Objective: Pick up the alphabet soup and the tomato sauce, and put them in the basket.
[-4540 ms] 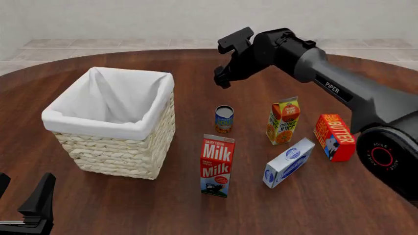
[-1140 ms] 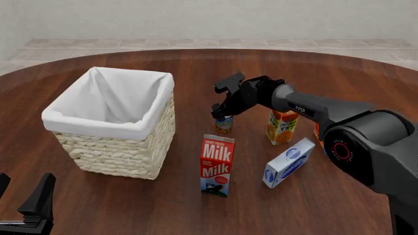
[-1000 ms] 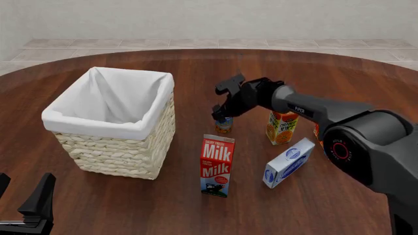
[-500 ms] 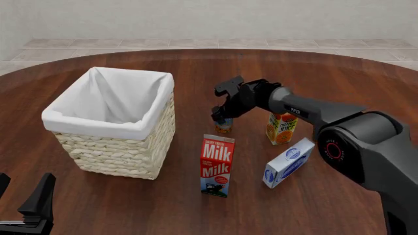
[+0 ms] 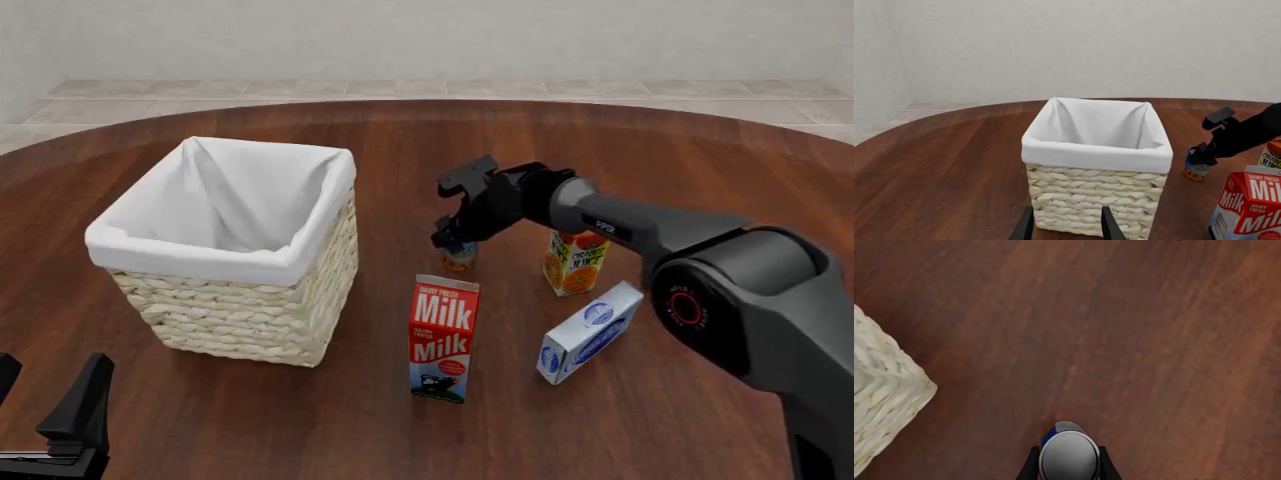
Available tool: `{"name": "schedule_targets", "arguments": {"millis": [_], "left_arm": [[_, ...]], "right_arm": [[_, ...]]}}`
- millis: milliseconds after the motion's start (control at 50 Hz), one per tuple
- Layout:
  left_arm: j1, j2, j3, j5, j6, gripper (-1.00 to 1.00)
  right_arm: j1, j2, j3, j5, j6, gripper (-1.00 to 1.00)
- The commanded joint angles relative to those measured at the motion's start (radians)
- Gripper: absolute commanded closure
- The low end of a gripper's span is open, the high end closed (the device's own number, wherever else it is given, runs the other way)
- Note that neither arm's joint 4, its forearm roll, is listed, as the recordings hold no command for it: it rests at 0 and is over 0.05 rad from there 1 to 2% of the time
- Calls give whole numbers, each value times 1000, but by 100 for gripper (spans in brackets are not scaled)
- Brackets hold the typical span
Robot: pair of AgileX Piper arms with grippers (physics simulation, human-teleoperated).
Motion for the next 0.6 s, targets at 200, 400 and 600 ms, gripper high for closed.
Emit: {"name": "schedule_targets", "arguments": {"millis": [200, 400, 600], "left_arm": [[0, 0, 0, 0, 0, -100], [0, 0, 0, 0, 0, -100], [0, 0, 0, 0, 0, -100]], "right_arm": [[3, -77, 53, -27, 12, 100], [22, -129, 80, -29, 9, 100], [35, -173, 100, -31, 7, 100]]}}
